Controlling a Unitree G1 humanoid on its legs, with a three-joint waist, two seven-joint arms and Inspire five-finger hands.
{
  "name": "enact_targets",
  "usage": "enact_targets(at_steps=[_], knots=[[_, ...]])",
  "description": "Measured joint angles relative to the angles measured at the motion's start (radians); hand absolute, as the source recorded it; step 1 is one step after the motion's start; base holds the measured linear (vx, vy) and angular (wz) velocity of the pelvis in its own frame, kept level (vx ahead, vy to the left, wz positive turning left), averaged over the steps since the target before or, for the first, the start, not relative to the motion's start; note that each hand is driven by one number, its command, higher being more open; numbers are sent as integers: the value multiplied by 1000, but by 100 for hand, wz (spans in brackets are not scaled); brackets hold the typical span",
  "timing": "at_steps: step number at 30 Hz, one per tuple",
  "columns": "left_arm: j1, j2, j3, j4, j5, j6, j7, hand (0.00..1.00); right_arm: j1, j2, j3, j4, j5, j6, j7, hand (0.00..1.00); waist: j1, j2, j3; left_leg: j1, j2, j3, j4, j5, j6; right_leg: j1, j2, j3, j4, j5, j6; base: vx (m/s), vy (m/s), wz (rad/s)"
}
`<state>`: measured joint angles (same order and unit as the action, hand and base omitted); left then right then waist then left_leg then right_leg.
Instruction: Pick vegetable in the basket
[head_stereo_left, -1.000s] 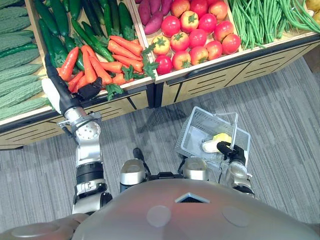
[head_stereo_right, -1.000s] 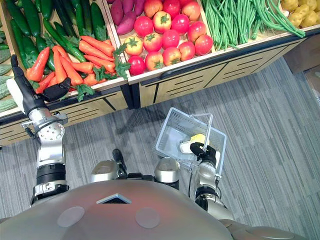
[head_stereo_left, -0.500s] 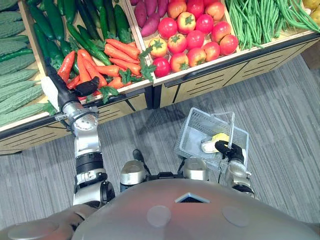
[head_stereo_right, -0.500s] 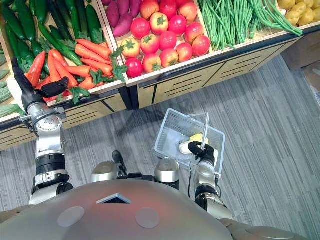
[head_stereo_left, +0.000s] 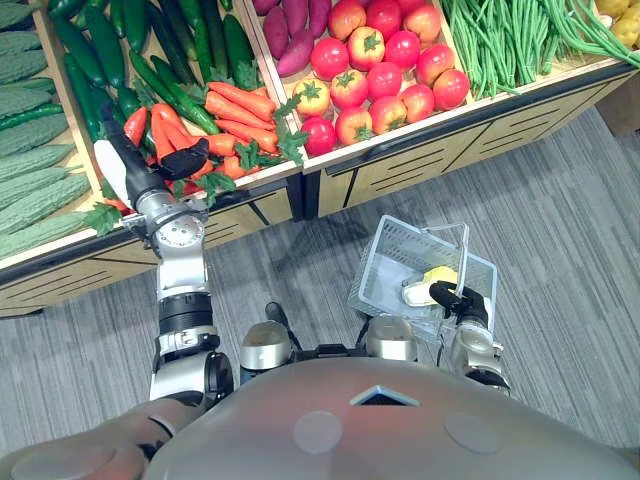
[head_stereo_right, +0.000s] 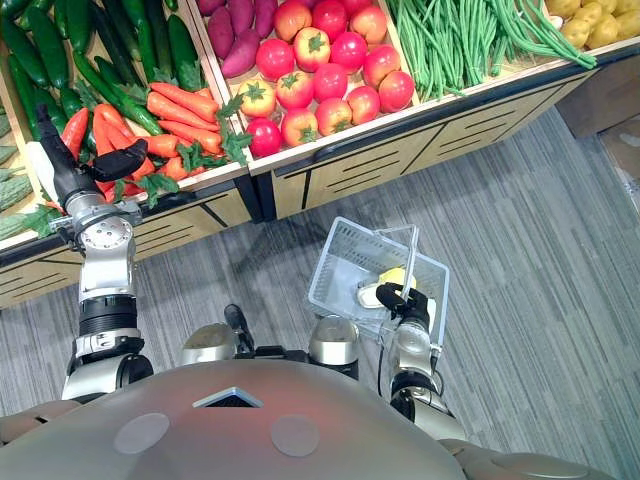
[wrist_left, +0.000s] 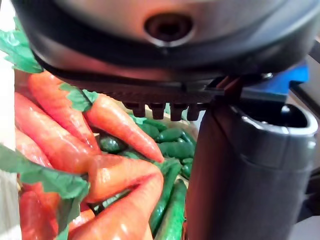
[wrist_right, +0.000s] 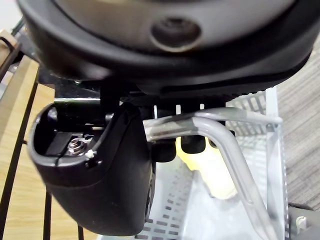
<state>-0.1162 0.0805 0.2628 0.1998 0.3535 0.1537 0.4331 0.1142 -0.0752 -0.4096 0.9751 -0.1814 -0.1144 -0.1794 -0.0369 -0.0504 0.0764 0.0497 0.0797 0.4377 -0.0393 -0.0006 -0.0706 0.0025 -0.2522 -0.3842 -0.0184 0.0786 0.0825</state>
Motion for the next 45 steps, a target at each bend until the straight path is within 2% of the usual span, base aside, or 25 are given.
enact_targets(at_steps=[8, 14, 22, 33, 45], knots=[[2, 0, -30, -18, 77, -11, -1, 100, 7, 0, 0, 0, 0, -2, -1, 0, 0, 0, 0, 8, 1, 10, -1, -2, -3, 0, 1, 10, 0, 1, 2, -25, -30, -4], [8, 43, -29, -86, 126, -46, -2, 100, 8, 0, 0, 0, 0, -3, -1, 0, 1, 0, 0, 9, 2, 13, -1, -3, -4, -2, 2, 12, 0, 3, 4, -18, -29, -1], [42, 41, -27, -92, 124, -46, -19, 100, 8, 0, 0, 0, 0, -4, -1, 0, 1, 2, -2, 9, 1, 12, -5, -3, -4, -2, 2, 10, -2, 3, 5, -15, -25, 0], [87, -3, -43, -1, 119, -45, -29, 100, 11, 0, 30, -7, 0, -3, -2, 0, 1, -2, -7, 10, 1, 11, -7, -3, -4, -1, 2, 8, -2, 3, 5, 0, 0, 0], [95, -4, -28, 110, 121, -39, -25, 100, 16, 1, 62, -7, 1, -4, -3, 0, 2, -11, -14, 25, -2, 25, -18, 0, -5, 2, 4, 16, -8, 6, 10, -1, -1, -2]])
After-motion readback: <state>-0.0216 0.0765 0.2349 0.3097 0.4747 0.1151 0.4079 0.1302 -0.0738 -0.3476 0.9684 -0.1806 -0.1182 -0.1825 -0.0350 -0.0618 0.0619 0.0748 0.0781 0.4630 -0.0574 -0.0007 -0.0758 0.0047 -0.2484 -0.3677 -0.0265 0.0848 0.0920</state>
